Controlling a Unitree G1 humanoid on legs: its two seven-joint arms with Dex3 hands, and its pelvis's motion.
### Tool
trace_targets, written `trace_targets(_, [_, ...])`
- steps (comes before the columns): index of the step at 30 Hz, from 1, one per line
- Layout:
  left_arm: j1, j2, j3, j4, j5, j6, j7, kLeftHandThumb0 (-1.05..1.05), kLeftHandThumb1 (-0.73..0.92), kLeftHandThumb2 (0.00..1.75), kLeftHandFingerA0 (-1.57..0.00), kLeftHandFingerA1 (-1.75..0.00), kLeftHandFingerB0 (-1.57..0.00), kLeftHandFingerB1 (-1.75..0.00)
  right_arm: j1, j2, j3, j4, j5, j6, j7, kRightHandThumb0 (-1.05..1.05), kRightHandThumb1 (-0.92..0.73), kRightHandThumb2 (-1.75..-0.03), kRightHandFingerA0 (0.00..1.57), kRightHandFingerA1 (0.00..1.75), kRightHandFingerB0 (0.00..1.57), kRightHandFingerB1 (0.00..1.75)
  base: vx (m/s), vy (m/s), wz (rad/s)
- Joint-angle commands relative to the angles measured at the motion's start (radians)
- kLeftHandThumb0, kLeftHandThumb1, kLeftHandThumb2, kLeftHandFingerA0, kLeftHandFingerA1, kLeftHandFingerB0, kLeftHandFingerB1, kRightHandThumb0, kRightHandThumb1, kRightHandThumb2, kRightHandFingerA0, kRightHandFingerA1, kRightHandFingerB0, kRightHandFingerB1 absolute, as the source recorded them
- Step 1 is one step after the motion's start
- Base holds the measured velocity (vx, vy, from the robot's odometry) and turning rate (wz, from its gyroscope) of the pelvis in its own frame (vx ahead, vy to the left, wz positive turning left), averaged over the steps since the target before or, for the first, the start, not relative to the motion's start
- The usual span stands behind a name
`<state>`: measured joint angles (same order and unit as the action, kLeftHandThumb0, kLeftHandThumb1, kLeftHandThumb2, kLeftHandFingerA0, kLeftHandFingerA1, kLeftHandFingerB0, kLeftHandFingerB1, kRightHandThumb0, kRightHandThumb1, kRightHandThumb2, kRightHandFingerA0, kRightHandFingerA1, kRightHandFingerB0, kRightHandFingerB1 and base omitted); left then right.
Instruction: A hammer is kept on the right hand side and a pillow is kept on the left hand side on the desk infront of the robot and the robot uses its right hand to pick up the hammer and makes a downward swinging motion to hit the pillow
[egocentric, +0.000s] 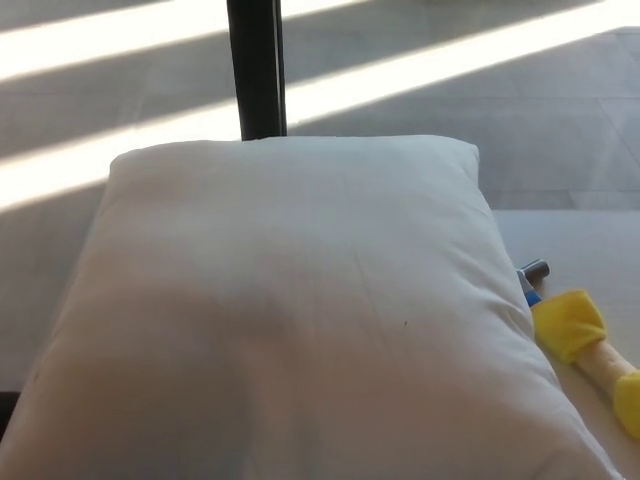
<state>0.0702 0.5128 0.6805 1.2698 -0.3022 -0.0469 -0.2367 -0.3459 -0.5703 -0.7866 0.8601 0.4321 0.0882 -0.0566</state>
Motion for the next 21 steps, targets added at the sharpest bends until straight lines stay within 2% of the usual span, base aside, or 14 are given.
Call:
trace_targets(1, [0.008, 0.017, -0.009, 0.001, -0.016, 0.007, 0.005, -0.58, 0.72, 0.62, -0.63, -0.61, -0.49, -0.49, 0.047, -0.036, 0.213, -0.295, -0.141, -0.046, 0.098, -0.95, -0.65, -1.01, 0.01, 0.11, 0.11, 0.07, 0.00, 0.000, 0.00])
trace_targets(2, [0.008, 0.017, -0.007, 0.001, -0.018, 0.008, 0.002, -0.58, 0.72, 0.62, -0.63, -0.61, -0.49, -0.49, 0.064, -0.039, 0.244, -0.325, -0.182, -0.081, 0.083, -0.95, -0.65, -1.01, 0.01, 0.11, 0.11, 0.07, 0.00, 0.000, 0.00])
trace_targets(3, [0.007, 0.017, -0.007, 0.002, -0.019, 0.010, 0.005, -0.58, 0.72, 0.61, -0.64, -0.62, -0.50, -0.49, 0.086, -0.051, 0.289, -0.395, -0.237, -0.044, 0.041, -0.85, -0.58, -1.01, 0.03, 0.47, 0.08, 0.23, 0.00, 0.000, 0.00])
trace_targets(4, [0.006, 0.018, -0.008, 0.006, -0.017, 0.008, 0.010, -0.59, 0.71, 0.61, -0.65, -0.62, -0.51, -0.50, 0.105, -0.073, 0.336, -0.434, -0.290, -0.050, 0.040, -0.85, -0.60, -1.01, 0.04, 0.57, 0.07, 0.22, 0.00, 0.000, 0.00])
trace_targets(5, [0.011, 0.020, -0.017, 0.005, -0.009, 0.002, -0.004, -0.60, 0.73, 0.62, -0.62, -0.61, -0.48, -0.49, 0.123, -0.089, 0.370, -0.488, -0.320, -0.029, 0.041, -0.91, -0.61, -1.02, 0.04, 0.37, 0.03, 0.19, 0.00, 0.000, 0.00])
trace_targets(6, [0.012, 0.019, -0.016, 0.005, -0.010, 0.002, -0.004, -0.59, 0.72, 0.61, -0.62, -0.59, -0.49, -0.48, 0.138, -0.105, 0.414, -0.538, -0.372, -0.028, 0.034, -0.87, -0.73, -0.62, 0.05, 0.42, 0.06, 0.26, 0.00, 0.000, 0.00])
trace_targets(7, [0.011, 0.018, -0.012, 0.005, -0.016, 0.007, -0.005, -0.60, 0.71, 0.61, -0.62, -0.59, -0.50, -0.48, 0.146, -0.114, 0.442, -0.560, -0.408, -0.047, 0.028, -0.91, -0.60, -0.99, 0.04, 0.37, 0.04, 0.20, 0.00, 0.000, 0.00])
trace_targets(9, [0.010, 0.018, -0.013, 0.006, -0.015, 0.007, -0.007, -0.60, 0.71, 0.61, -0.61, -0.59, -0.49, -0.48, 0.153, -0.115, 0.461, -0.592, -0.416, -0.030, 0.021, -0.84, -0.55, -0.96, 0.05, 0.38, 0.07, 0.27, 0.00, 0.000, 0.00])
trace_targets(11, [0.012, 0.018, -0.013, -0.001, -0.017, 0.008, -0.017, -0.59, 0.73, 0.62, -0.58, -0.58, -0.46, -0.47, 0.158, -0.124, 0.494, -0.607, -0.448, -0.042, 0.017, -0.98, -0.63, -1.01, 0.04, 0.33, 0.12, 0.22, 0.00, 0.000, 0.00])
trace_targets(12, [0.015, 0.017, -0.017, -0.001, -0.013, 0.003, -0.017, -0.60, 0.72, 0.62, -0.58, -0.58, -0.47, -0.48, 0.154, -0.131, 0.530, -0.606, -0.472, -0.040, 0.025, -0.89, -0.58, -1.00, 0.06, 0.35, 0.08, 0.27, 0.00, 0.000, 0.00])
trace_targets(13, [0.016, 0.016, -0.017, 0.002, -0.013, 0.001, -0.014, -0.60, 0.70, 0.62, -0.59, -0.59, -0.49, -0.50, 0.146, -0.137, 0.572, -0.607, -0.498, -0.023, 0.032, -0.92, -0.74, -0.63, 0.04, 0.41, 0.11, 0.28, 0.00, 0.000, 0.00])
trace_targets(14, [0.012, 0.015, -0.008, 0.006, -0.021, 0.007, -0.010, -0.59, 0.69, 0.61, -0.61, -0.59, -0.51, -0.50, 0.137, -0.133, 0.596, -0.604, -0.510, -0.012, 0.030, -0.92, -0.59, -1.00, 0.04, 0.36, 0.10, 0.31, 0.00, 0.000, 0.00])
trace_targets(17, [0.015, 0.016, -0.034, 0.003, 0.008, -0.007, 0.005, -0.61, 0.73, 0.62, -0.62, -0.57, -0.50, -0.48, 0.092, -0.123, 0.681, -0.564, -0.550, 0.006, 0.041, -0.80, -0.56, -0.89, 0.07, 0.40, 0.11, 0.35, 0.00, 0.000, 0.00])
trace_targets(21, [0.014, 0.015, -0.036, 0.008, 0.008, -0.011, 0.005, -0.61, 0.72, 0.62, -0.64, -0.58, -0.49, -0.47, 0.052, -0.112, 0.766, -0.553, -0.588, 0.024, 0.052, -0.86, -0.58, -0.97, 0.02, 0.31, 0.15, 0.38, 0.00, 0.000, 0.00])
